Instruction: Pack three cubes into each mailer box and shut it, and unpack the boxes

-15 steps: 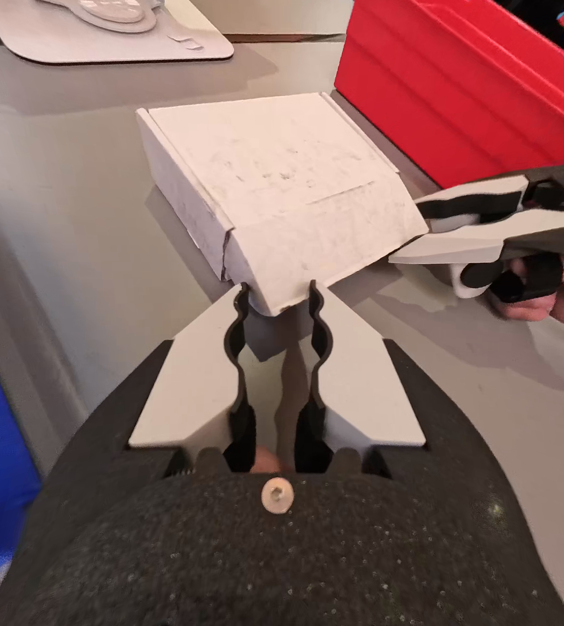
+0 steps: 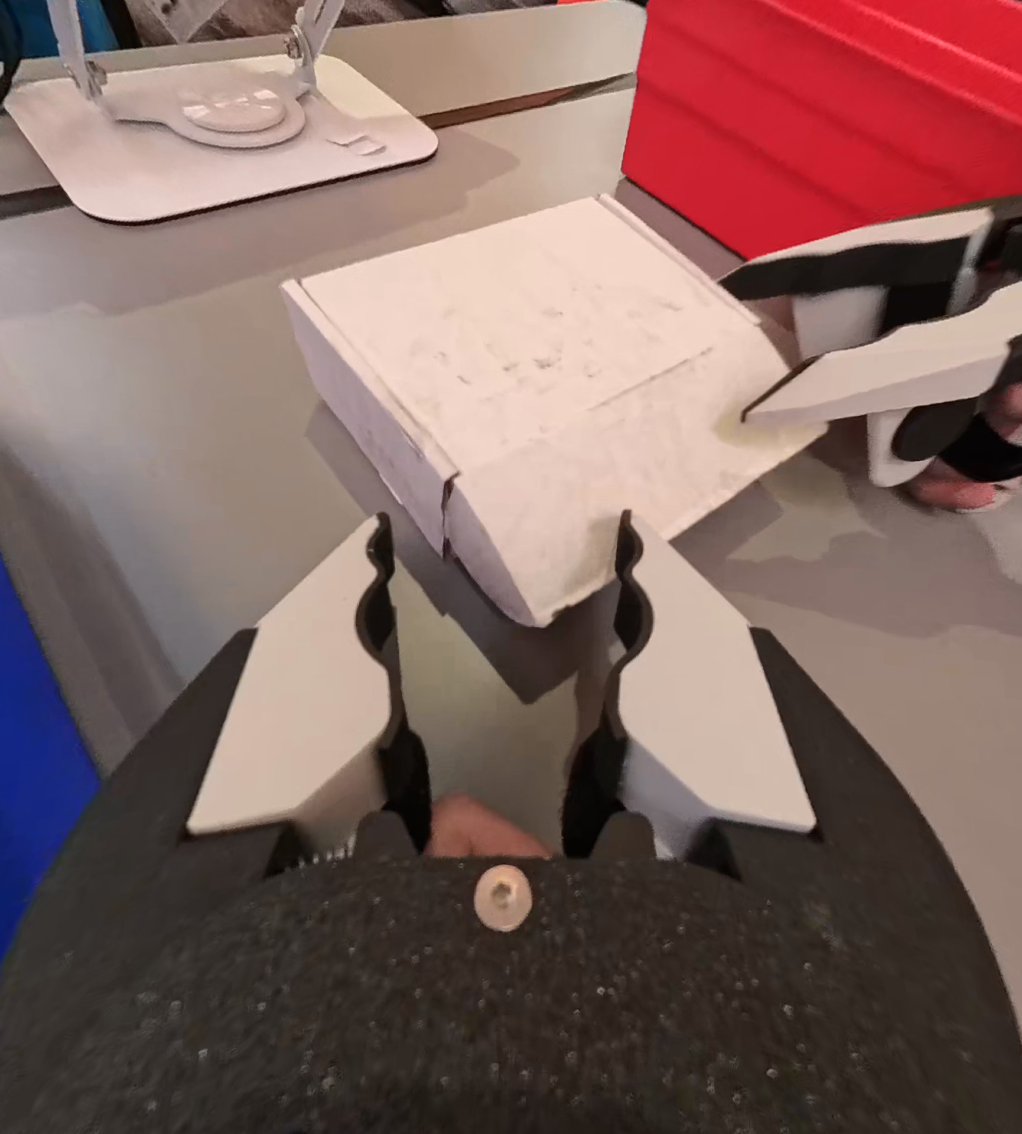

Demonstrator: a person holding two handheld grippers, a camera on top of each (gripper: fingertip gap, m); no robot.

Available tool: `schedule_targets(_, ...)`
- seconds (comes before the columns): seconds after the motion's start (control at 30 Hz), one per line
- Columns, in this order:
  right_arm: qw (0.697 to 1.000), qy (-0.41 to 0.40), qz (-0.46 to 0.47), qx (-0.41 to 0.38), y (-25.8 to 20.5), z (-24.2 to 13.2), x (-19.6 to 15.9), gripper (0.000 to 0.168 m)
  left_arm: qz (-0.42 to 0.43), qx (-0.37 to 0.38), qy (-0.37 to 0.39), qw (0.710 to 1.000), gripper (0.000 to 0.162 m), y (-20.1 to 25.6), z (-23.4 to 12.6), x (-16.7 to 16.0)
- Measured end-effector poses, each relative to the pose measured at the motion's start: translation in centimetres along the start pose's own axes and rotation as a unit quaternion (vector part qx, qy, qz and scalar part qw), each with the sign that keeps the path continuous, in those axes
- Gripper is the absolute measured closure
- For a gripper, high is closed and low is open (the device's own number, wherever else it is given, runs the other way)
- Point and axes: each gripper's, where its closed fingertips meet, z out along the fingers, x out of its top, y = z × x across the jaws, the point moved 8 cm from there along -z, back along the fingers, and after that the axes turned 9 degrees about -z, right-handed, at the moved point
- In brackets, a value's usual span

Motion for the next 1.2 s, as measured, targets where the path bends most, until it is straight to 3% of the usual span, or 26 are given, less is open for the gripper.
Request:
schedule_targets(0.1,0.999,-0.02,0.018,0.03,0.7,1.3,0.1,0.065,-0.026,-0.019,-0.012,0.999,0.095,-0.1,1.0,0.4)
schedule_targets(0.13,0.998,-0.035,0.024,0.047,0.7,1.6,0.0,0.07,-0.037,-0.03,-0.017,0.999,0.104,-0.1,1.2,0.4)
schedule_targets(0.3,0.997,-0.062,0.026,0.04,0.8,2.4,-0.2,0.077,-0.076,-0.035,-0.014,0.996,0.113,-0.9,1.3,0.7)
schedule_targets(0.53,0.996,-0.083,-0.003,0.024,0.5,2.4,-0.1,0.082,-0.042,-0.019,-0.023,0.999,0.119,-0.5,1.0,0.6)
schedule_targets(0.7,0.981,-0.175,0.03,0.073,-1.8,-0.6,1.3,0.076,-0.045,-0.069,-0.017,0.996,0.119,1.4,-2.7,1.9)
schedule_targets(0.83,0.972,-0.199,0.039,0.118,-3.5,-4.5,2.7,0.08,-0.066,-0.124,-0.012,0.99,0.117,2.9,-5.5,2.6)
schedule_targets(0.97,0.957,-0.186,0.128,0.179,-3.9,-6.8,2.7,0.078,-0.109,-0.187,-0.012,0.976,0.114,3.6,-7.0,2.0)
schedule_targets(1.2,0.93,-0.127,0.235,0.252,-3.1,-7.8,3.2,0.075,-0.138,-0.215,0.012,0.967,0.112,3.6,-8.2,2.5)
